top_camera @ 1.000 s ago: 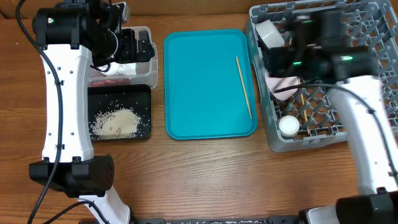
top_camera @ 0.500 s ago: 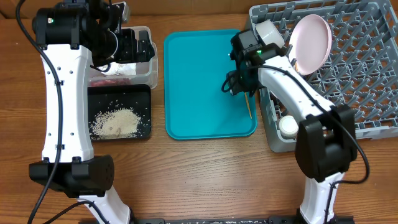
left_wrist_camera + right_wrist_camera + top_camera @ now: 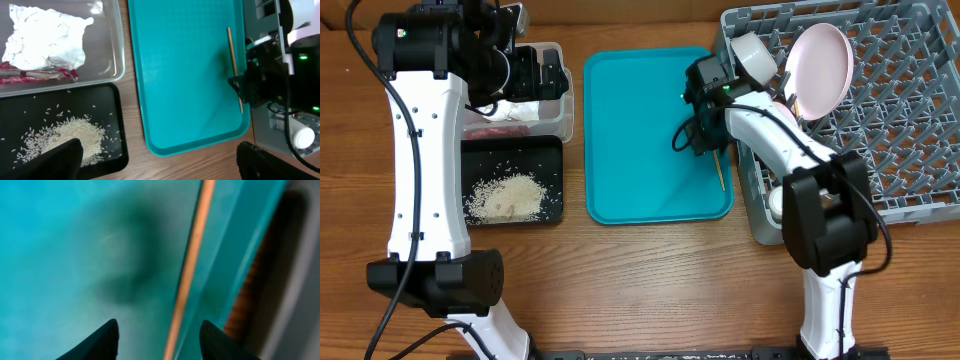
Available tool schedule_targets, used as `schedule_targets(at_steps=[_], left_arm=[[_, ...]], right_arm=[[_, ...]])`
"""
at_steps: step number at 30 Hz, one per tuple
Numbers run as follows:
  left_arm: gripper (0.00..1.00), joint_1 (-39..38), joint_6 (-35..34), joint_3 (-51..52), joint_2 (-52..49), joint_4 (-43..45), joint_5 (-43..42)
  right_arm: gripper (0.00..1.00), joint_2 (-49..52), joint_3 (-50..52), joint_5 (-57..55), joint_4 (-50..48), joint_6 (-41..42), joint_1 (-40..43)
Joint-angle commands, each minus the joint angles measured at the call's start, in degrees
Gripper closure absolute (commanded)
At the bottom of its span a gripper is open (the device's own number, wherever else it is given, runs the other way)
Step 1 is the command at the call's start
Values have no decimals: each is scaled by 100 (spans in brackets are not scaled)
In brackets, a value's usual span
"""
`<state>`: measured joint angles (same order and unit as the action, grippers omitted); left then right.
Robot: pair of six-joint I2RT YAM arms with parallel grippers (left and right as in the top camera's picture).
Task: Sort waste into correct bins and load items into the dishwasher
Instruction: 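Grasp the remaining chopstick on the teal tray with the right gripper, then carry the second chopstick to the rack and insert it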
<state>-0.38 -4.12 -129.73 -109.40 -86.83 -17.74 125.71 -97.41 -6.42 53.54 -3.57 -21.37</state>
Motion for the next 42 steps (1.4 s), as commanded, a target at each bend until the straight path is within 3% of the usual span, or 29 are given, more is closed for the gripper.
schedule_targets(at_steps=[1, 9, 12, 14, 24, 35, 42], left_arm=[[0, -28, -17, 28, 33, 9, 33], [0, -28, -17, 28, 33, 9, 33], [0, -28, -17, 28, 33, 9, 33], [0, -28, -17, 28, 33, 9, 33], [0, -28, -17, 28, 33, 9, 33], [0, -28, -17, 28, 33, 9, 33], [0, -28, -17, 28, 33, 9, 33]], right_arm=[[48, 240, -107, -57, -59, -79, 48], [62, 332, -85, 367, 2, -76, 48], [74, 332, -85, 643, 105, -74, 44], [96, 332, -85, 721, 173, -70, 44], [96, 122, -474, 721, 643, -66, 42], [96, -1126, -3637, 365, 3261, 57, 243], [96, -1740, -3788, -81, 4354, 173, 1436]])
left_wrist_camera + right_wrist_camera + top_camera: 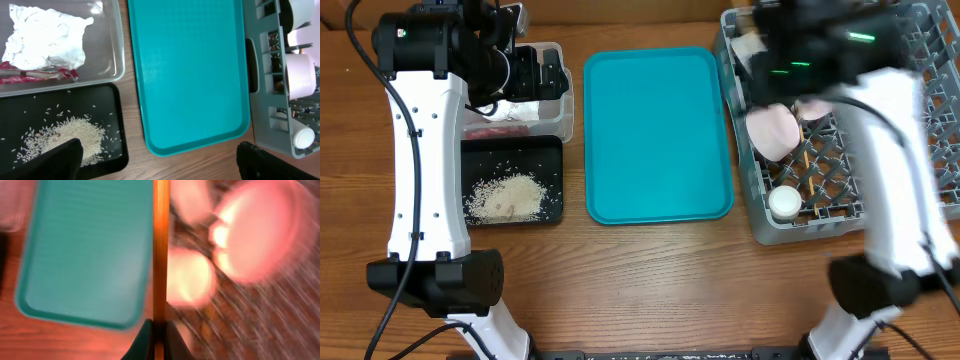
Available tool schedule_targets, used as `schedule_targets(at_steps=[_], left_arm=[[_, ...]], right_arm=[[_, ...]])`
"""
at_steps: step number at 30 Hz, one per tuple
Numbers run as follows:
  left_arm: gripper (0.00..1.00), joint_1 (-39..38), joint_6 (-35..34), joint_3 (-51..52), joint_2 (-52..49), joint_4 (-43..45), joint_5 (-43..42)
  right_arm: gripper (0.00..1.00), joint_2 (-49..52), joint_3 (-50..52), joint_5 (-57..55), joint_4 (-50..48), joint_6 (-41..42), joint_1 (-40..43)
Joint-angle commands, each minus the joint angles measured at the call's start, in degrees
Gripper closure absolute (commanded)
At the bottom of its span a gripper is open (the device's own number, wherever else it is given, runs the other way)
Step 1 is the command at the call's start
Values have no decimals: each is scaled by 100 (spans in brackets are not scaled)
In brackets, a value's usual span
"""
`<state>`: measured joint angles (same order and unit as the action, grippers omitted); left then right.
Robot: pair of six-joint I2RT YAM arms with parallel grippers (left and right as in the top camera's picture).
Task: Sort waste into correct bins and load items into the dishwasher
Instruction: 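Carry the second chopstick to the rack and insert it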
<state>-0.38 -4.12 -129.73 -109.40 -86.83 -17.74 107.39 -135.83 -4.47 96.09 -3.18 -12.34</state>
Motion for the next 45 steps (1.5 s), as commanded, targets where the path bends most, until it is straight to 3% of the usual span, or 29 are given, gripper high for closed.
schedule_targets(at_steps=[1, 8, 15, 20, 22, 25, 27, 32, 38, 43, 45], left_arm=[[0, -28, -17, 28, 33, 9, 33], [0, -28, -17, 28, 33, 9, 33], [0, -28, -17, 28, 33, 9, 33], [0, -28, -17, 28, 33, 9, 33], [0, -28, -17, 28, 33, 9, 33], [0, -28, -17, 28, 33, 9, 33], [0, -28, -17, 28, 33, 9, 33], [0, -28, -17, 28, 33, 9, 33], [0, -28, -17, 28, 33, 9, 33], [0, -28, -17, 28, 33, 9, 33], [0, -28, -17, 28, 33, 9, 33]], right_arm=[[96, 61, 164, -170, 96, 232, 787], [96, 61, 1471, 157, -260, -37, 1764], [96, 61, 3001, 214, -1012, -503, 1843], [95, 61, 3508, 199, -1307, -610, 1882], [83, 63, 3552, 199, -1333, -608, 1888], [57, 61, 3550, 199, -1373, -592, 1888], [49, 61, 3545, 205, -1403, -470, 1888], [48, 61, 3187, 581, -1329, -413, 1888], [47, 50, 1770, 1043, -629, -415, 1867], [39, -37, 367, 1215, 98, -389, 1845], [34, -232, 24, 1434, 96, -4, 1840]])
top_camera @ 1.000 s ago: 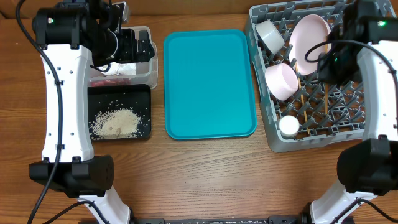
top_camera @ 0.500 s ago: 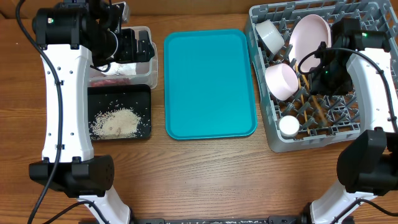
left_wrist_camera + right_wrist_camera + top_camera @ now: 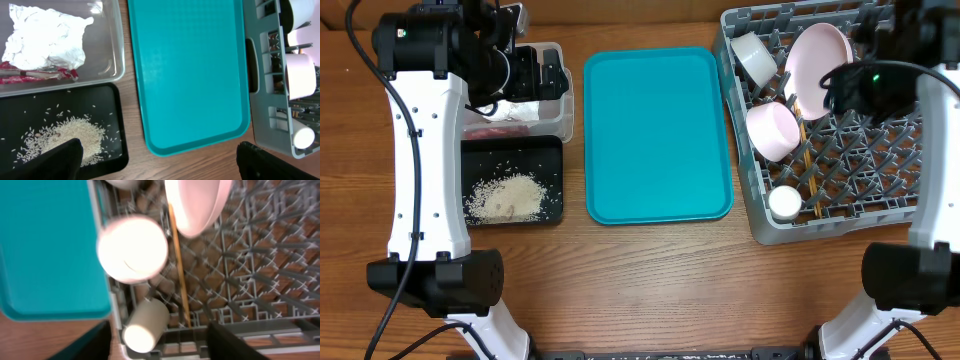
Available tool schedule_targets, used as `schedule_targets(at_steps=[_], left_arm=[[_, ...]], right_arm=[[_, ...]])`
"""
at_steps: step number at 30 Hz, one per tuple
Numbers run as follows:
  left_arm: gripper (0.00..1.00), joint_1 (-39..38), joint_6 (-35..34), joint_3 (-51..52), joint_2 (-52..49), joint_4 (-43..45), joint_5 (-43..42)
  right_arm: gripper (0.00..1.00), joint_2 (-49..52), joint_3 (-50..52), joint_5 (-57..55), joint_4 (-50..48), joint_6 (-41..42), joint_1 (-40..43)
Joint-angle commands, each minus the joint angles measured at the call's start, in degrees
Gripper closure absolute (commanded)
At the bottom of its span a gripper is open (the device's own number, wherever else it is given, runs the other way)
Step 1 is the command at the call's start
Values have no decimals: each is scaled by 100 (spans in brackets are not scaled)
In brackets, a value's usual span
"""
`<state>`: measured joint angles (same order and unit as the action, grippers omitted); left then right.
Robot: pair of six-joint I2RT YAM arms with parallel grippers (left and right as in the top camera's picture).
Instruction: Sort waste into correct bins and load items into the dishwasher
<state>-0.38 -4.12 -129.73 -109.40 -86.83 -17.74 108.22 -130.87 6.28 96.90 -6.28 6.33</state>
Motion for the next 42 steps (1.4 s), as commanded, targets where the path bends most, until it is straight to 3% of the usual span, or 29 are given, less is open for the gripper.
schedule_targets(at_steps=[1, 2, 7, 13, 18, 22, 26, 29, 34, 42], left_arm=[[0, -28, -17, 28, 33, 9, 33], [0, -28, -17, 28, 33, 9, 33], [0, -28, -17, 28, 33, 9, 33], [0, -28, -17, 28, 33, 9, 33], [0, -28, -17, 28, 33, 9, 33], [0, -28, -17, 28, 33, 9, 33], [0, -28, -17, 28, 33, 9, 33], [0, -28, -17, 28, 33, 9, 33], [0, -28, -17, 28, 33, 9, 33], [0, -28, -17, 28, 33, 9, 33]], right_arm=[[34, -431, -605, 682, 15, 424, -26], [0, -542, -680, 999, 11, 570, -26], [0, -1008, -723, 2229, 4, 999, -26], [0, -1215, -721, 2223, 15, 994, -20], [0, -1541, -721, 2695, 15, -15, -20], [0, -1919, -721, 2341, 15, -269, -20], [0, -2337, -704, 1919, 2, -1123, -20], [0, -2798, -428, 1550, -385, -1130, -22], [0, -3904, 1187, 1394, -2041, -767, -33], [0, -6048, 5624, 1279, -5796, 398, -61]])
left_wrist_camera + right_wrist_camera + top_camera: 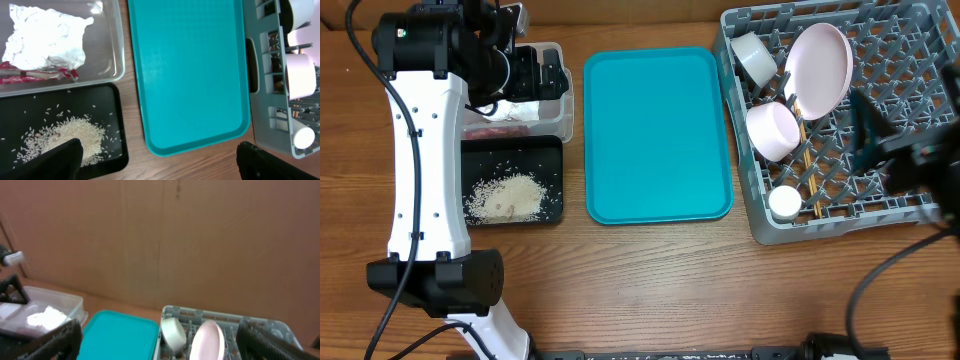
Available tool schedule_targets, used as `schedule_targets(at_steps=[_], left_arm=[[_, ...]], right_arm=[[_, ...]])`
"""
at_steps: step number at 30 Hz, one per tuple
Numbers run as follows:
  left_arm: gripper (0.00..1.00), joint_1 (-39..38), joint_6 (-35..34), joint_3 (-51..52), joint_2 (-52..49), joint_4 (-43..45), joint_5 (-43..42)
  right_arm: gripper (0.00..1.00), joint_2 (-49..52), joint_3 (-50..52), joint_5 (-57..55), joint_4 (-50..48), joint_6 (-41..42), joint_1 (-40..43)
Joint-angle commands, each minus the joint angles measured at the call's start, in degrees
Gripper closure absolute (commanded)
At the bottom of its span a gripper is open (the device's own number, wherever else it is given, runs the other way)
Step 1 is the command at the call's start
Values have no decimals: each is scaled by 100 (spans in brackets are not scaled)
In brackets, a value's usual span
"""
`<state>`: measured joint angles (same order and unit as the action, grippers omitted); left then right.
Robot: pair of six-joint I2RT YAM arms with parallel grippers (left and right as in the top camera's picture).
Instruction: Sort waste into correct bins and load items into the dishwasher
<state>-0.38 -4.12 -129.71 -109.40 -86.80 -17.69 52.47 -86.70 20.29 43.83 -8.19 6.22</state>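
Note:
The teal tray (658, 135) lies bare in the middle of the table. The grey dish rack (760, 225) at the right holds a grey bowl (752, 55), a pink plate (820, 65), a pink cup (772, 130), a white cup (783, 203) and wooden chopsticks (809, 175). My right gripper (160, 347) is open and holds nothing; its camera looks level across the table from the right arm (920, 165) at the rack's right side. High over the bins, my left gripper (160, 165) is open with nothing in it.
A clear bin (112, 75) at the back left holds crumpled foil (42, 37) and a red wrapper (40, 75). In front of it a black tray (550, 215) holds loose rice (505, 197). A brown wall (160, 240) backs the table.
My right arm has moved from over the rack to the rack's right side, and its camera now faces the wall instead of looking down. The left arm has not moved.
My right gripper stood open around a chopstick at the teal tray's right edge. Then it was shut on the chopstick above the rack, the tray bare. Then the chopstick lay in the rack with the gripper open above it. Now the arm is at the right.

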Motion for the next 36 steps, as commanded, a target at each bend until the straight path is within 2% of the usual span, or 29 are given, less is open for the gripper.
schedule_targets(at_steps=[1, 3, 7, 14, 23, 36], left_arm=[[0, -28, -17, 26, 33, 7, 28], [0, -28, -17, 26, 33, 7, 28], [0, -28, -17, 26, 33, 7, 28], [0, -28, -17, 26, 33, 7, 28], [0, -28, -17, 26, 33, 7, 28], [0, -28, -17, 26, 33, 7, 28]], right_arm=[[0, -708, 1729, -127, -918, 721, -63], [0, -1196, 2809, -177, -1801, 1021, -94], [0, -2013, 4684, -568, -3270, 1062, -415], [0, -3152, 6767, -1314, -4301, 1294, -920], [0, -4153, 8078, -1351, -4468, 1314, -962], [0, -5062, 8625, -1561, -4286, 1314, -1023]])
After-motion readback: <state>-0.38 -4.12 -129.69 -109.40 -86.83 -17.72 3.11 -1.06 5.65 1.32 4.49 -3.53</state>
